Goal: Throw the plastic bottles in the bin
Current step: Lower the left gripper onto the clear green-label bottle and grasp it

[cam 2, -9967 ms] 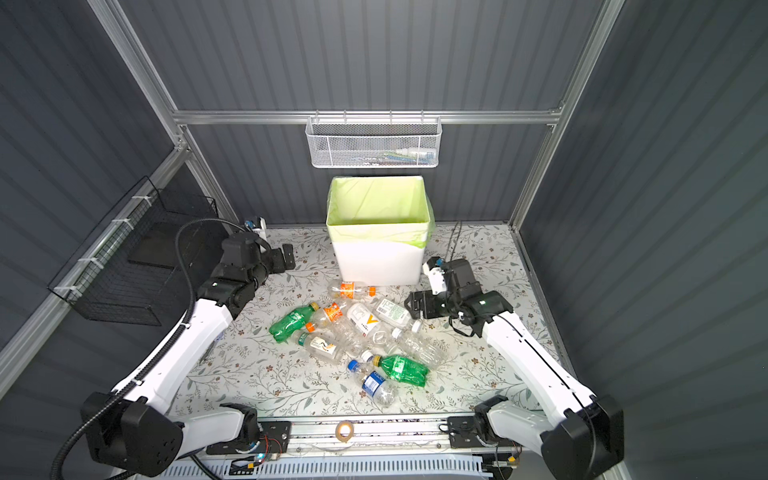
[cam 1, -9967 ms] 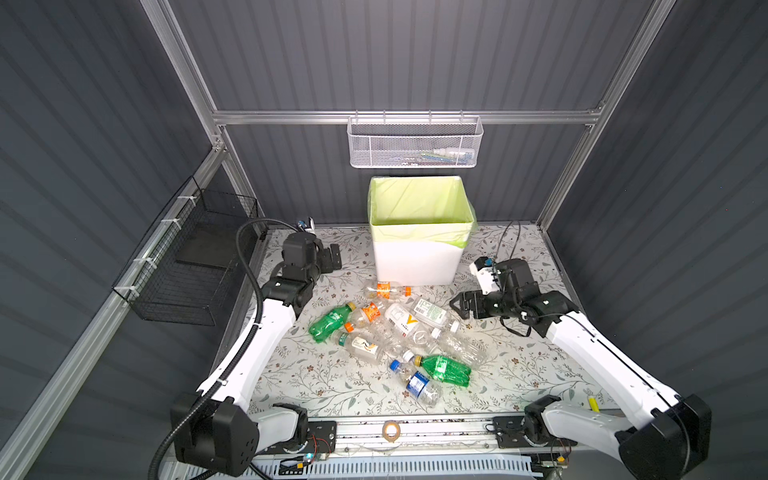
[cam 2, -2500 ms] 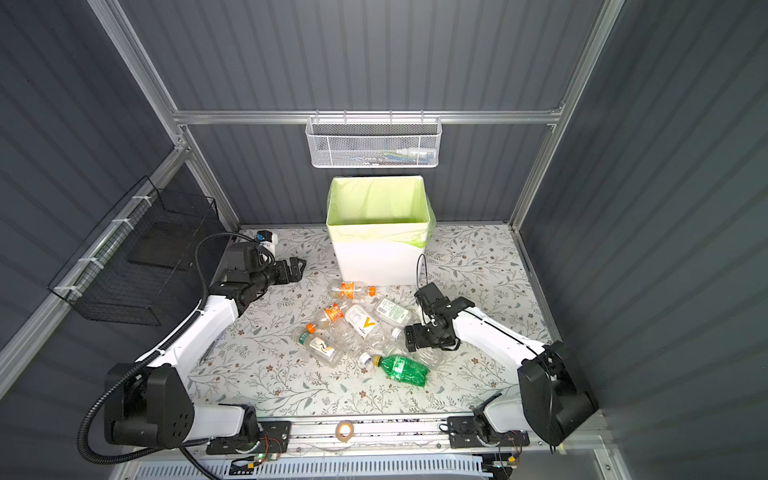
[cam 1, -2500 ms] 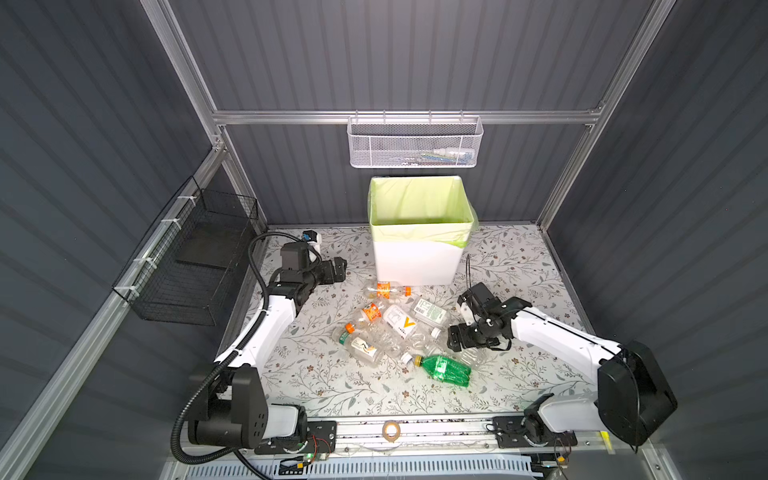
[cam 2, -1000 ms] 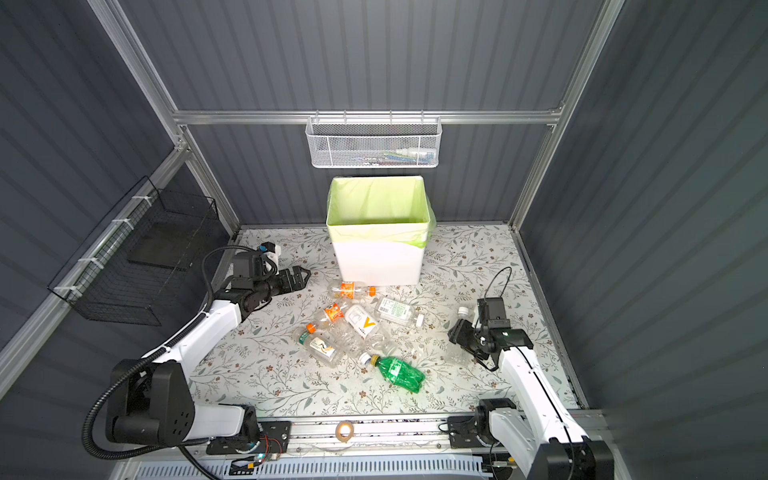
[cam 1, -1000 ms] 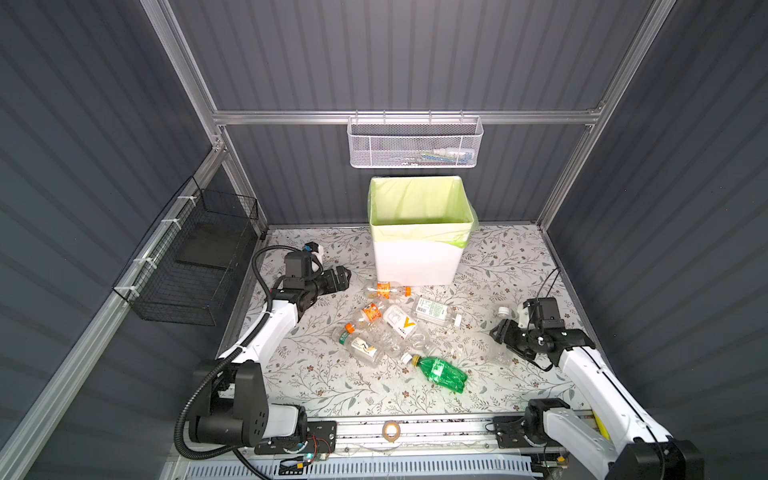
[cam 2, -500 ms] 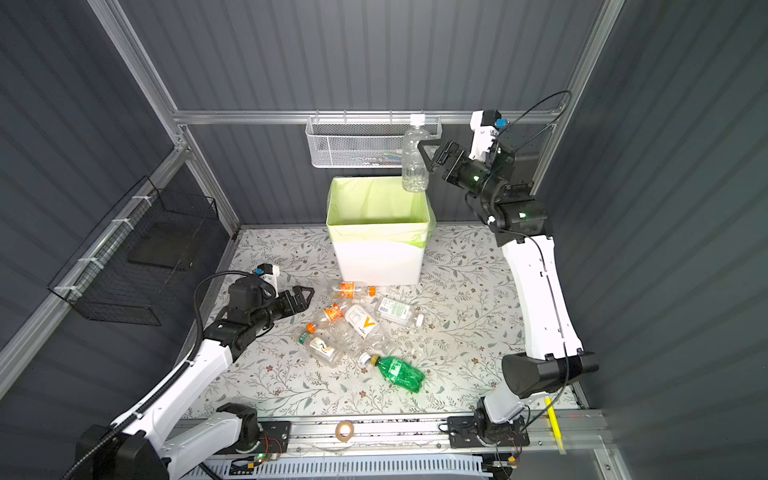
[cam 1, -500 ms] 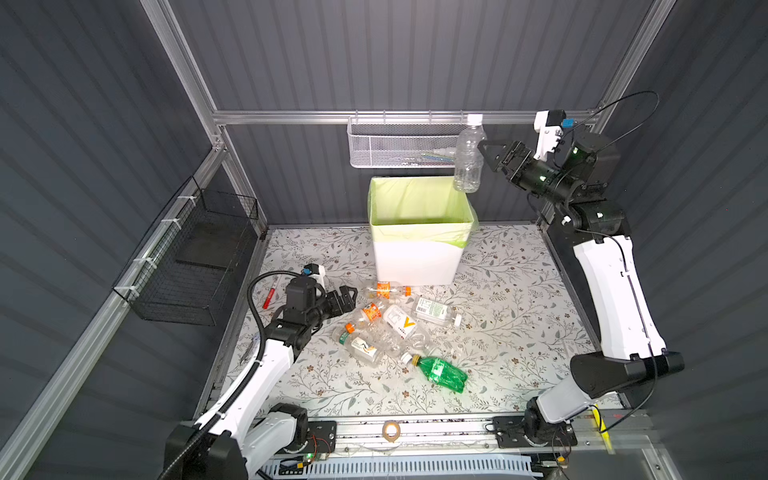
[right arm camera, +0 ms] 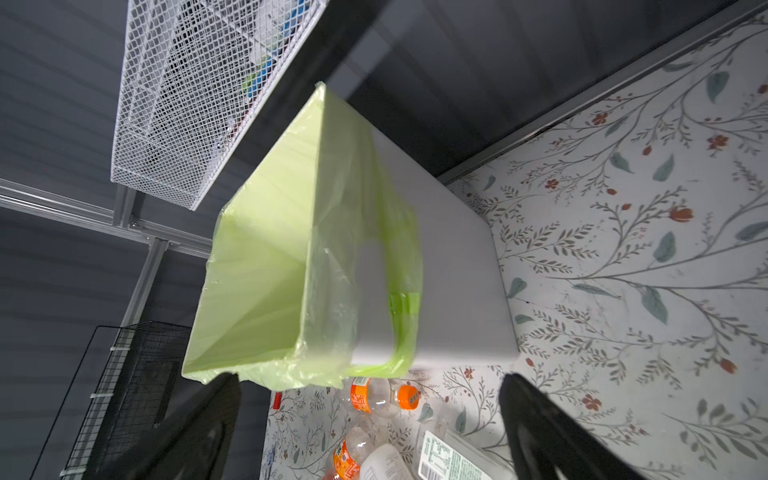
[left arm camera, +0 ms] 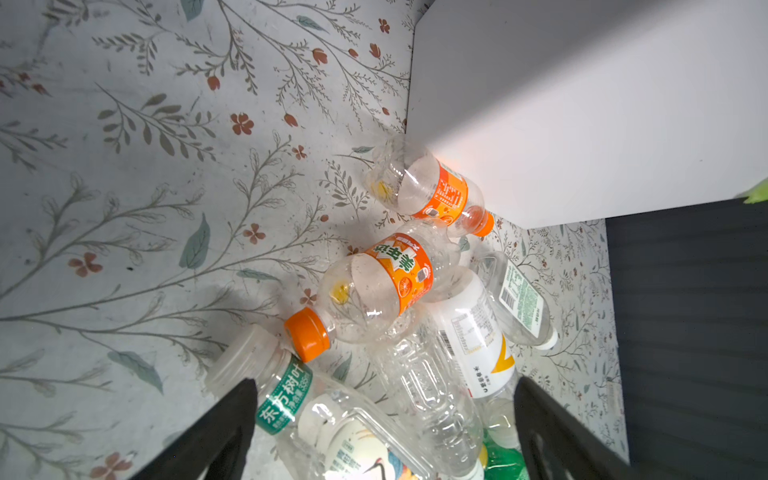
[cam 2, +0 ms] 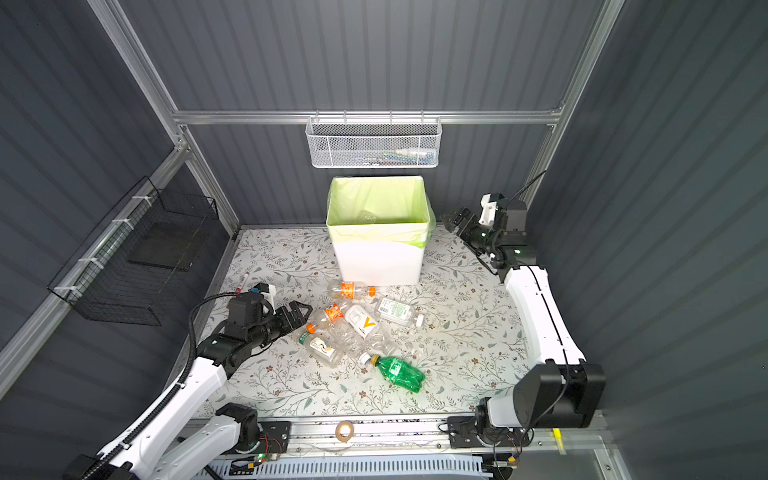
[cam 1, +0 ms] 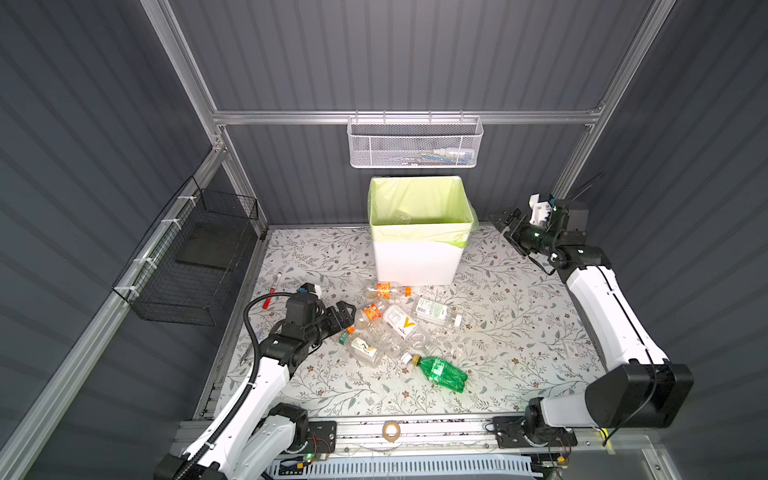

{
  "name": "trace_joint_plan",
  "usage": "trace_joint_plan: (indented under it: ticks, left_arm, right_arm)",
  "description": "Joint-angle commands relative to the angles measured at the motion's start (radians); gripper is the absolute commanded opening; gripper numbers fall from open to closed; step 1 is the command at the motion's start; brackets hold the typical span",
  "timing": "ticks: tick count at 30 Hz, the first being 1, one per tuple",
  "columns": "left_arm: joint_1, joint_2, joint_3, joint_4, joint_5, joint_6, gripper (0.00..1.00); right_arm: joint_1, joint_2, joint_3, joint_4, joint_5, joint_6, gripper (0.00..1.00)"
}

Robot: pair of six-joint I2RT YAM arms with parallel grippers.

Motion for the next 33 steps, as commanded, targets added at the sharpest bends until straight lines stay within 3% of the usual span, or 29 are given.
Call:
trace_joint_plan:
  ticks: [1, 9, 18, 26, 33]
  left_arm:
    - [-0.032, 0.001, -0.007, -0.066, -0.015, -0.125, 0.95]
    - [-0.133, 0.104, -0.034, -0.102, -0.058, -0.313, 0.93]
    - [-0.158, 0.241, 0.000, -0.122, -0.044, -0.410, 0.90]
    - [-0.166, 0.322, -0.020, -0.096, -0.034, -0.418, 0.88]
    - [-0.169, 0.380, 0.024, -0.120, -0.065, -0.354, 0.76]
  right_arm:
    - [0.001, -0.046, -0.058, 0.023, 0.053, -0.056, 0.99]
    - [-0.003, -0.067, -0.218, 0.064, 0.073, -0.052, 0.99]
    - [-0.031, -0.048, -0.283, 0.120, 0.045, -0.018, 0.99]
    - [-0.057, -0.017, -0.321, 0.177, 0.013, 0.017, 0.99]
    - [-0.069, 0.009, -0.328, 0.201, -0.006, 0.024, 0.99]
